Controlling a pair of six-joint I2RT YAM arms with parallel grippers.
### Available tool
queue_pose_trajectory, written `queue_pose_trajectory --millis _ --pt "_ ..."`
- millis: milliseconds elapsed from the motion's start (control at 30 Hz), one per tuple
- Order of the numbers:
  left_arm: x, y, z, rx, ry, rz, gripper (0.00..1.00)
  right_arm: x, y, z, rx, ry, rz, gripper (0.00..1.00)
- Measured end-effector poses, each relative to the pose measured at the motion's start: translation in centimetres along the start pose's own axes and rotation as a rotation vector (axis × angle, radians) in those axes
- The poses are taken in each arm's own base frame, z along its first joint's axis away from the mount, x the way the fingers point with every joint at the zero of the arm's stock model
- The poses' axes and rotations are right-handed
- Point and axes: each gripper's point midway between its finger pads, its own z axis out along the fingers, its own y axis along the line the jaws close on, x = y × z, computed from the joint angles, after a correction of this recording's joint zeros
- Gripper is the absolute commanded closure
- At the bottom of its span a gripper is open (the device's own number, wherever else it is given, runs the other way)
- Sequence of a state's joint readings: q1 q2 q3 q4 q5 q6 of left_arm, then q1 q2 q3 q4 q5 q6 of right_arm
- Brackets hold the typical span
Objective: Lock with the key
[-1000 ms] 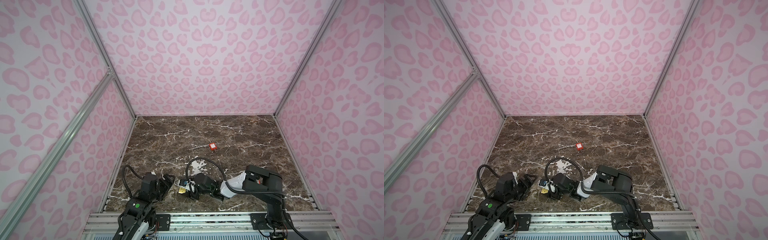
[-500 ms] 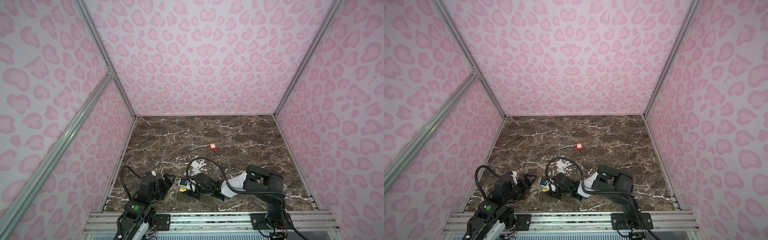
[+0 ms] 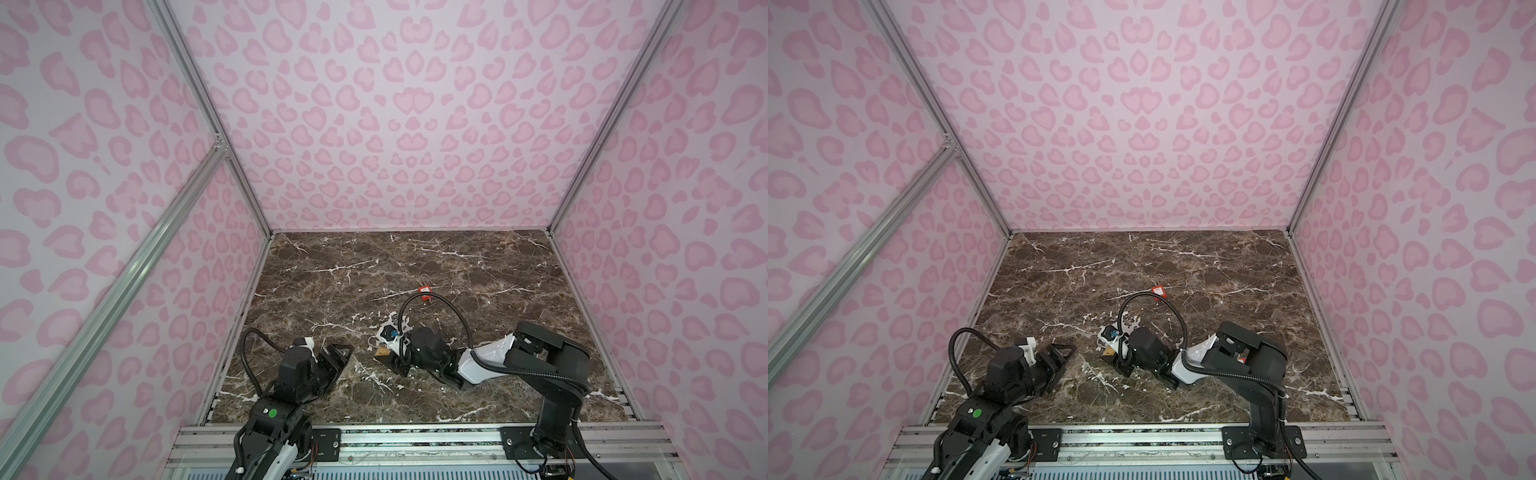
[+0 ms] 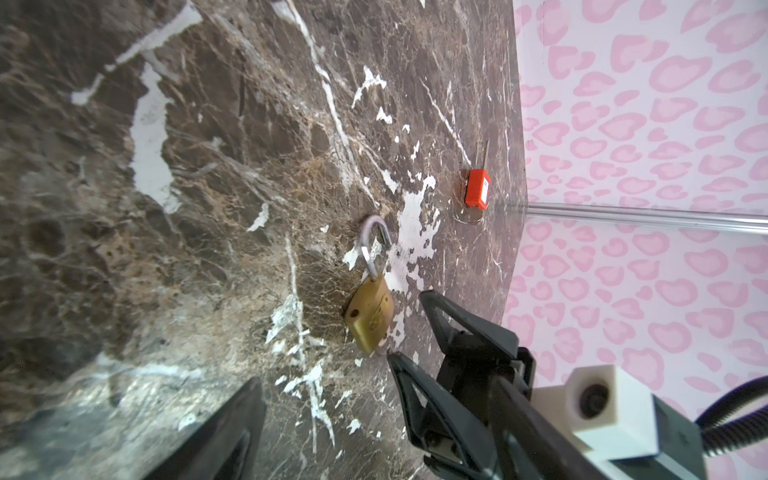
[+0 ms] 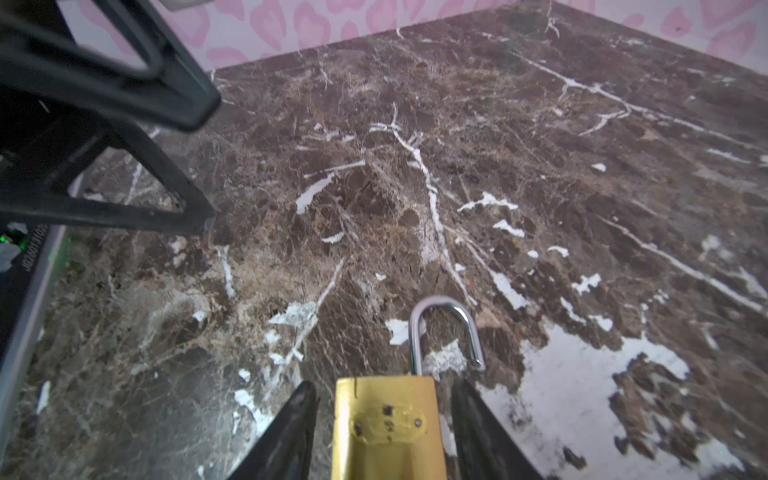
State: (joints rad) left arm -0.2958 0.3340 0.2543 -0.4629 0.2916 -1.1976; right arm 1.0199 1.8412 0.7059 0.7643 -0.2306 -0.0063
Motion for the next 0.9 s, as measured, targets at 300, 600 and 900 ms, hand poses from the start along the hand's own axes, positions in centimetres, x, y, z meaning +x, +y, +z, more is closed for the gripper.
queue_pose_trajectory --millis 300,600,900 --pt "0.0 -1.3 0.8 -0.008 0.043 0.046 0.14 0.8 -0.6 0.1 -0.004 0.052 -0.012 0.32" --pt "0.9 0.3 1.9 -0.006 0.076 0.038 0.13 3.5 -1.6 0.6 -0.057 0.201 -0.044 0.26" --pt "1.6 0.8 3.0 0.003 0.093 0.044 0.12 4.6 -1.4 1.5 -0.088 0.258 -0.069 0.32"
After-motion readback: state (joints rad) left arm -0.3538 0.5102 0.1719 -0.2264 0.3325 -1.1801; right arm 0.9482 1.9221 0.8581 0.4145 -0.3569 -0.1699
